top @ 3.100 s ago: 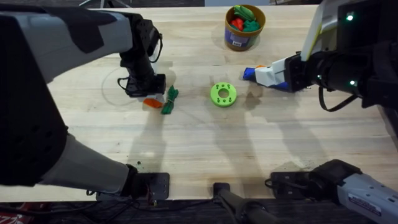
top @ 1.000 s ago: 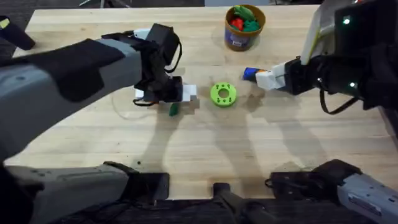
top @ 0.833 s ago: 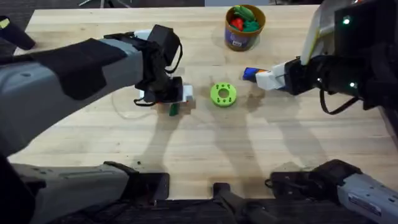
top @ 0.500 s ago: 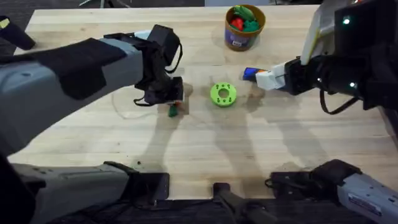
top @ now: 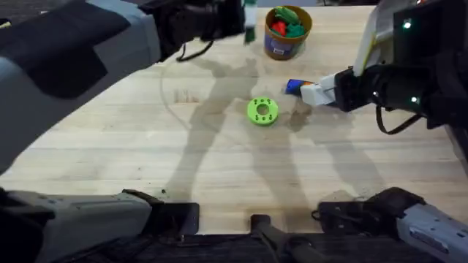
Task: Pick up the gripper from the table and insert it into the empty holder that is missing its gripper. Then pick up a screw, insert it into the mounting hole, and use the screwdriver to tighten it. Finally, clean up the table by picking up the vegetable and placing it into the bucket.
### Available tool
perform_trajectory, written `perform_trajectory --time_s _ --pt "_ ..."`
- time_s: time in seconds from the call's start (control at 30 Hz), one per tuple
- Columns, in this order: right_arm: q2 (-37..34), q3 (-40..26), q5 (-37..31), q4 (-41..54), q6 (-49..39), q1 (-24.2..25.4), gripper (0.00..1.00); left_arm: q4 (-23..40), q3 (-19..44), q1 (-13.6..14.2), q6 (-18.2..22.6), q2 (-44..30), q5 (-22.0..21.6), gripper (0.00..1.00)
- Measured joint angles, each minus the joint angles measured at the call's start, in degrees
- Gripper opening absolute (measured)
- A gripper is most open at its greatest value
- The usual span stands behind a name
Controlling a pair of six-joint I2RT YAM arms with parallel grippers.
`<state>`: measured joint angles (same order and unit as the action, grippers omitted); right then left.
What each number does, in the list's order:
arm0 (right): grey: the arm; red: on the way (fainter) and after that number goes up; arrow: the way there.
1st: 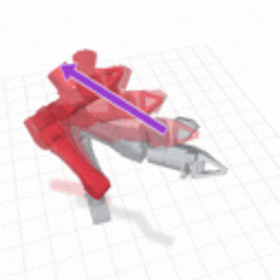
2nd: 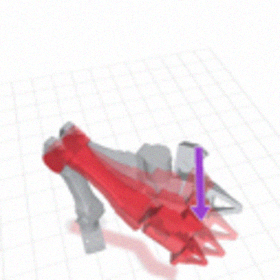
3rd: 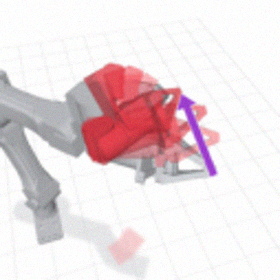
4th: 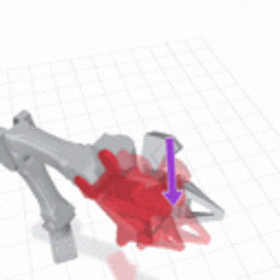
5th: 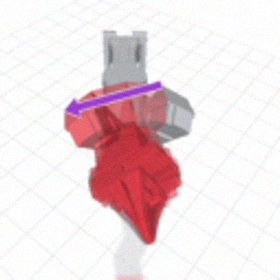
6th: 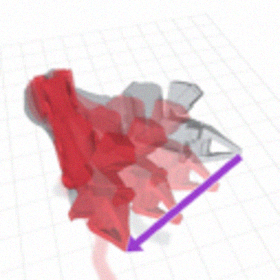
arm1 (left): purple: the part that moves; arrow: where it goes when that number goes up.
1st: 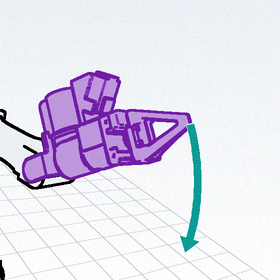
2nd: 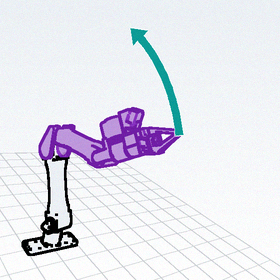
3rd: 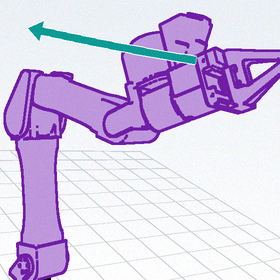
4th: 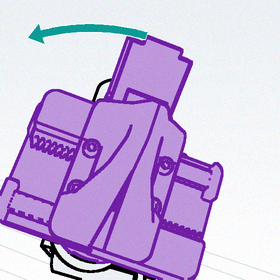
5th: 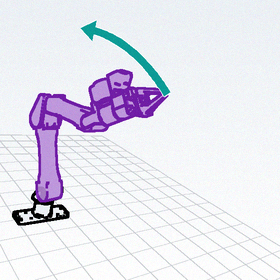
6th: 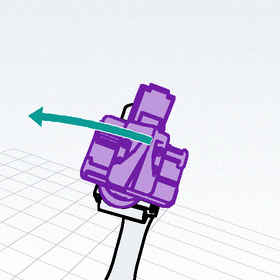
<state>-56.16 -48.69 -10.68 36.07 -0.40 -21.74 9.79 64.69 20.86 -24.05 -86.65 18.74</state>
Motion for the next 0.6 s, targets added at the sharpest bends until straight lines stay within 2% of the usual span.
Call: perform_trajectory --time_s 0.17,0.33,0.43,0.6 --pt "-0.1 0.0 0.0 0.0 0.0 0.0 0.971 -12.2 0.4 2.4 -1.5 -3.9 2.8 0.025" --pt "-0.1 0.0 0.0 0.0 0.0 0.0 0.971 -9.3 4.9 4.1 -3.0 -11.1 3.8 0.025" --pt "-0.1 0.0 0.0 0.0 0.0 0.0 0.971 -7.2 9.3 4.2 -3.4 -15.2 4.2 0.025" --pt "-0.1 0.0 0.0 -0.1 0.0 0.0 0.971 -7.6 15.2 4.1 -3.4 -19.8 4.2 0.025"
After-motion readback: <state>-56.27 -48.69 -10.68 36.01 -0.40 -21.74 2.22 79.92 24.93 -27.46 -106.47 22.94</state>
